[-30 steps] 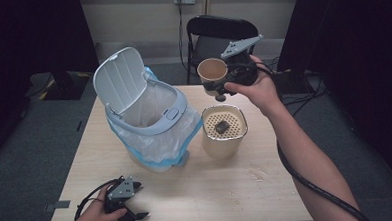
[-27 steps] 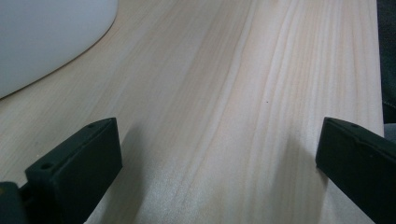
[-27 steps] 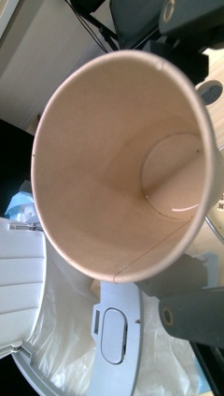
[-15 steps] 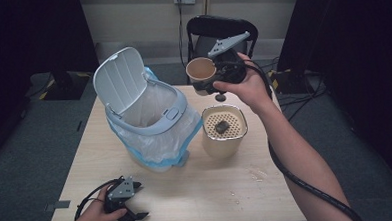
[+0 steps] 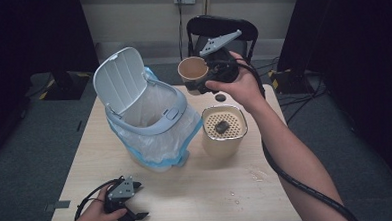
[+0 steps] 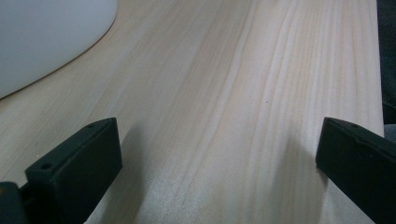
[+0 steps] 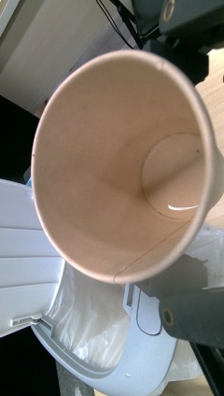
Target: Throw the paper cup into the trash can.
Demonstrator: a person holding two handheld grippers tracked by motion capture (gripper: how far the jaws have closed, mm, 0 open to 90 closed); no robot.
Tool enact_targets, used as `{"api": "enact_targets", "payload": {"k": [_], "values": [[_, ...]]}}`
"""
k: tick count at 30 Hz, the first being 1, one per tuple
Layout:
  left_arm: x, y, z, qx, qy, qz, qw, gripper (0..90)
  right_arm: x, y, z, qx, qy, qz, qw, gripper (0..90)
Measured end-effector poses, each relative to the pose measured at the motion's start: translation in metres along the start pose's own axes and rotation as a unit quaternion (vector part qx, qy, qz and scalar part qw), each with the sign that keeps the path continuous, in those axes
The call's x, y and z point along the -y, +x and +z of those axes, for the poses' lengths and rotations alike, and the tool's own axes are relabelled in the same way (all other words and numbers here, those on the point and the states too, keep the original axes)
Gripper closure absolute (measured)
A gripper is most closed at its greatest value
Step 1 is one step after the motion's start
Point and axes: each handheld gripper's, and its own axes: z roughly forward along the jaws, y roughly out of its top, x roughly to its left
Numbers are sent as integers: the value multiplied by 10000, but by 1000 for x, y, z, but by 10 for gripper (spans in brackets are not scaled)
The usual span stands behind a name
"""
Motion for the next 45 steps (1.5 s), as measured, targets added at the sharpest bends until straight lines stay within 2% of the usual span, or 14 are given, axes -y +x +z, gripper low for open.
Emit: {"api": "enact_targets", "payload": {"k": [23, 45], "values": [[0, 0, 0, 0, -1, 0, 10000, 0, -20, 14, 14, -186, -66, -121, 9997, 272], [0, 0, 0, 8, -5, 4, 10000, 0, -36, 35, 45, -470, -86, -206, 9986, 272]]}}
